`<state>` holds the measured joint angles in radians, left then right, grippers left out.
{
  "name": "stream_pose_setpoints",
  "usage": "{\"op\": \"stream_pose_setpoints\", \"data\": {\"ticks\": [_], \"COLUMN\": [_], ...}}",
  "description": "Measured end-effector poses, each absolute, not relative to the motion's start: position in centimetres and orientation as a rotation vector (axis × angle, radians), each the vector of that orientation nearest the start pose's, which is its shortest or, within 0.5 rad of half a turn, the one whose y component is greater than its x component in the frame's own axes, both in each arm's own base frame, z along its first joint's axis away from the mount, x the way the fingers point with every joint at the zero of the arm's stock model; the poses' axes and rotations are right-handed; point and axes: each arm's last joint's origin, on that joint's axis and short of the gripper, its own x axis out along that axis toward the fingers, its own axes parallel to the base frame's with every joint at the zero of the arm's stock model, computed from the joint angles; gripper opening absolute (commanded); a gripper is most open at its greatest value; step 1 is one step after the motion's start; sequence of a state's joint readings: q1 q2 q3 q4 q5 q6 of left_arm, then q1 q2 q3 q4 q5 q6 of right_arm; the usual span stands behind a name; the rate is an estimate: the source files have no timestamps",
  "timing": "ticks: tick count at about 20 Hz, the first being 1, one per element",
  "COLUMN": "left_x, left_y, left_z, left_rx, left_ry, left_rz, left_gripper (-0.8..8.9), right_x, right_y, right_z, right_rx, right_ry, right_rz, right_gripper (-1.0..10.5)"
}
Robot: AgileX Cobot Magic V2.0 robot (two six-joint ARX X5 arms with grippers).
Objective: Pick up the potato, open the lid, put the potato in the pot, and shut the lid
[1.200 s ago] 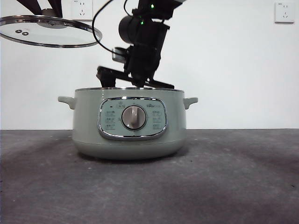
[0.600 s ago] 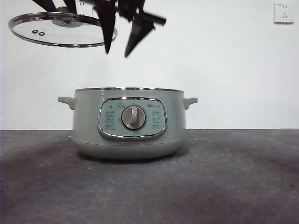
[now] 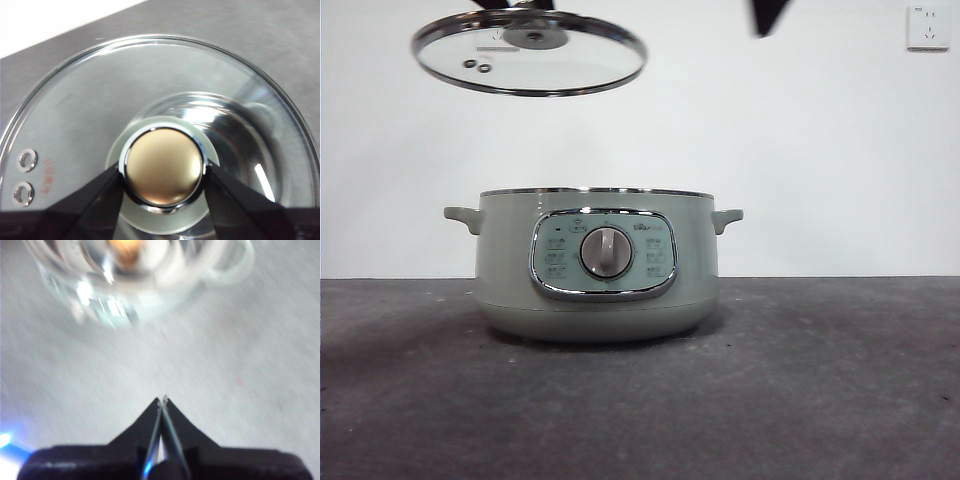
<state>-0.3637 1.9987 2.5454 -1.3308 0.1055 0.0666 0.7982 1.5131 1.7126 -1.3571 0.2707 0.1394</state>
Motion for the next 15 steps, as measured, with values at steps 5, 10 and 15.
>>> {"op": "stream_pose_setpoints", "data": {"ticks": [5, 10, 15], "left_x": [34.0, 34.3, 35.1], "left_y": [-16.3, -18.3, -19.0], "left_z": [45.3, 42.2, 38.9], "left_rx": [0.169, 0.190, 0.212], "left_ry": [0.779, 0.903, 1.001], "left_rz": [-0.534, -0.552, -0.542], "left_gripper": [-0.09, -0.09, -0.09], "right_x": [14.0, 9.8, 8.5], "right_y": [13.0, 8.7, 7.4], "right_z": [38.8, 38.6, 37.8], "right_rx": [-0.420, -0.342, -0.281], "right_ry": [0.960, 0.873, 0.858], "right_rz": [0.338, 0.345, 0.340], "right_gripper": [-0.1, -0.1, -0.1]}}
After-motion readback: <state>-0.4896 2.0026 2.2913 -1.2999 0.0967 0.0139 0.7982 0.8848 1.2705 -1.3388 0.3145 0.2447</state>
